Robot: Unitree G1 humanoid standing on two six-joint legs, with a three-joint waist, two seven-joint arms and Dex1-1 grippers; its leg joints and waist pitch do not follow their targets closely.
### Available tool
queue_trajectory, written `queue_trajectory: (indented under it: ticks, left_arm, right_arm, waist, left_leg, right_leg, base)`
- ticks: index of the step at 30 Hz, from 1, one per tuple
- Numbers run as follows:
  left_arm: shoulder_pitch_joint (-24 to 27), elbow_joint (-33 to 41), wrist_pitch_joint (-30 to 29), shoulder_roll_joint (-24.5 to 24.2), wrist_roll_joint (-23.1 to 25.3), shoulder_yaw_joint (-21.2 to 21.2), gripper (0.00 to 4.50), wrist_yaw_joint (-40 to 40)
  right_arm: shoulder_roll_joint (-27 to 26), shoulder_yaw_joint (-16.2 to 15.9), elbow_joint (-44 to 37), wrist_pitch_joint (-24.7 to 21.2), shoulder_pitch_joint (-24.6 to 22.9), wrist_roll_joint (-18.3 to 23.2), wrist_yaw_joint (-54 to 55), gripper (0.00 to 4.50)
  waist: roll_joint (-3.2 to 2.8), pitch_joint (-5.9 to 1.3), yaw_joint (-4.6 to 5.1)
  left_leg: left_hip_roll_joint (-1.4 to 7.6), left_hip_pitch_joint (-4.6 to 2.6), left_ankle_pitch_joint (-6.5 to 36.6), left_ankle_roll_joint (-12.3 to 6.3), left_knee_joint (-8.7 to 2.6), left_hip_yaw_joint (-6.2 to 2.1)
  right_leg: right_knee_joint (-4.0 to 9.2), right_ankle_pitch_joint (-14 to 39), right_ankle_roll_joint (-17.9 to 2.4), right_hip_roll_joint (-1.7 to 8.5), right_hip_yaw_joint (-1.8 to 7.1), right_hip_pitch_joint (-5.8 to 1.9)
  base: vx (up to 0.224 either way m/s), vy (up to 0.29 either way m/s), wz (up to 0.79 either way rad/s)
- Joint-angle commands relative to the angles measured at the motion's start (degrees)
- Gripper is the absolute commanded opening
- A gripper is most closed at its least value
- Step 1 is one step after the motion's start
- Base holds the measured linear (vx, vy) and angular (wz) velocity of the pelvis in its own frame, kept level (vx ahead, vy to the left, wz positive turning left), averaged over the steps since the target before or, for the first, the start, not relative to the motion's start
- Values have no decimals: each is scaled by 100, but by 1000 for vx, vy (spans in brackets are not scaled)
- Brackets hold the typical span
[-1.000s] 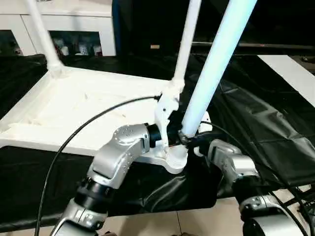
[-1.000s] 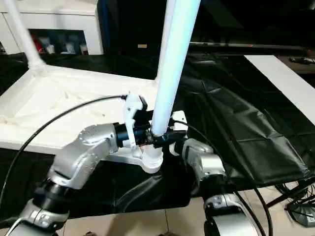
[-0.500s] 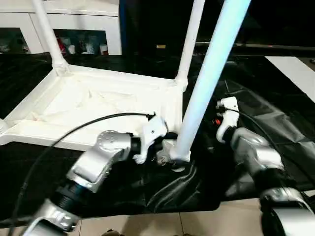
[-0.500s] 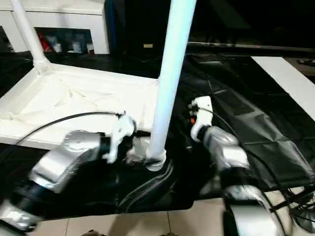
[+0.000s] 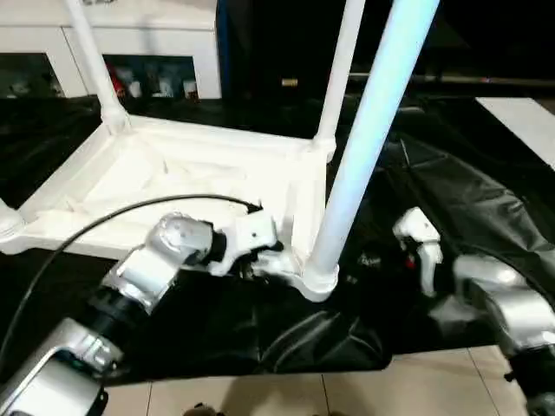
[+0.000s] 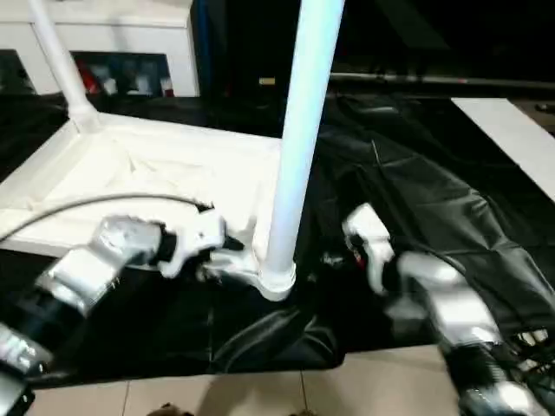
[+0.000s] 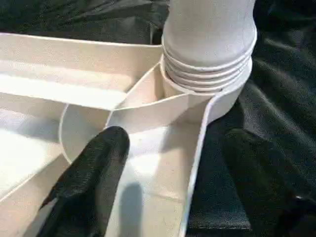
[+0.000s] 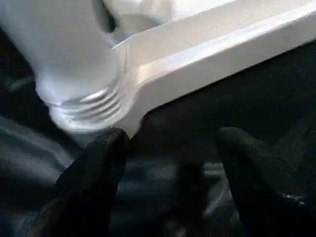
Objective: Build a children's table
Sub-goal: Rotate table base
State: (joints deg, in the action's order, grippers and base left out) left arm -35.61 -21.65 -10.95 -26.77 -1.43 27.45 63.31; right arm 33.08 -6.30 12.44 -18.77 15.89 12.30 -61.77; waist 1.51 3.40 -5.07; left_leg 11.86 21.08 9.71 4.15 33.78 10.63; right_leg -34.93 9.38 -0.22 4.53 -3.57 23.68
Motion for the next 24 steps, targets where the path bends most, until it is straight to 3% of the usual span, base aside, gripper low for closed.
queue_trajectory:
  ticks: [1, 4, 7, 9, 10, 11, 17, 24]
  left_arm:
    - [-156, -123, 55, -33, 94, -13, 298, 111]
    - [-283, -352, 103, -74, 117, 32, 274, 335]
    - [-336, -474, 156, -85, 133, 48, 245, 397]
    - [-386, -605, 210, -72, 144, 40, 233, 422]
    - [-400, -645, 226, -68, 153, 38, 223, 441]
    - [-434, -741, 247, -51, 169, 24, 210, 507]
    - [-479, -871, 162, -74, 223, 87, 177, 802]
    - [-470, -1010, 237, -12, 289, 57, 107, 686]
  right_arm:
    - [197, -29, -282, 15, -32, 31, -229, 316]
    - [373, -124, -498, -89, -86, 75, -483, 316]
    - [418, -148, -579, -131, -113, 101, -545, 316]
    - [396, -150, -513, -79, -114, 83, -565, 316]
    - [387, -160, -468, -48, -110, 78, -575, 316]
    - [369, -205, -335, 44, -88, 53, -608, 316]
    - [277, -319, 11, 223, 33, -49, -636, 316]
    - [339, -277, -226, 147, -61, -21, -618, 316]
  waist:
    - [-28, -384, -20]
    - [-32, -385, -18]
    - [-35, -392, -22]
    - [-36, -394, -22]
    - [-76, -396, -27]
    - [-51, -399, -18]
    - [-67, -400, -19]
    - [-50, -393, -22]
  left_leg:
    - [104, -103, 1745, -28, -378, -45]
    - [96, -65, 1683, -56, -381, -58]
    - [105, -77, 1677, -69, -374, -60]
    - [107, -74, 1656, -61, -374, -60]
    - [106, -77, 1656, -53, -374, -64]
    - [101, -69, 1660, -51, -371, -60]
    - [105, -77, 1680, -52, -367, -57]
    - [100, -65, 1650, -82, -368, -60]
  right_leg:
    - [527, 2111, -863, 286, 225, -273]
    - [515, 2125, -884, 292, 208, -302]
    - [517, 2123, -916, 300, 208, -292]
    - [502, 2025, -976, 299, 206, -291]
    - [498, 1995, -995, 301, 206, -291]
    - [500, 1939, -1008, 296, 202, -298]
    - [503, 1956, -1087, 308, 201, -302]
    - [514, 2138, -979, 307, 199, -308]
  base:
    - [0, 0, 0]
    - [0, 0, 0]
    - [0, 0, 0]
    - [0, 0, 0]
    - [0, 0, 0]
    - [0, 0, 0]
    - [0, 0, 0]
    - [0, 0, 0]
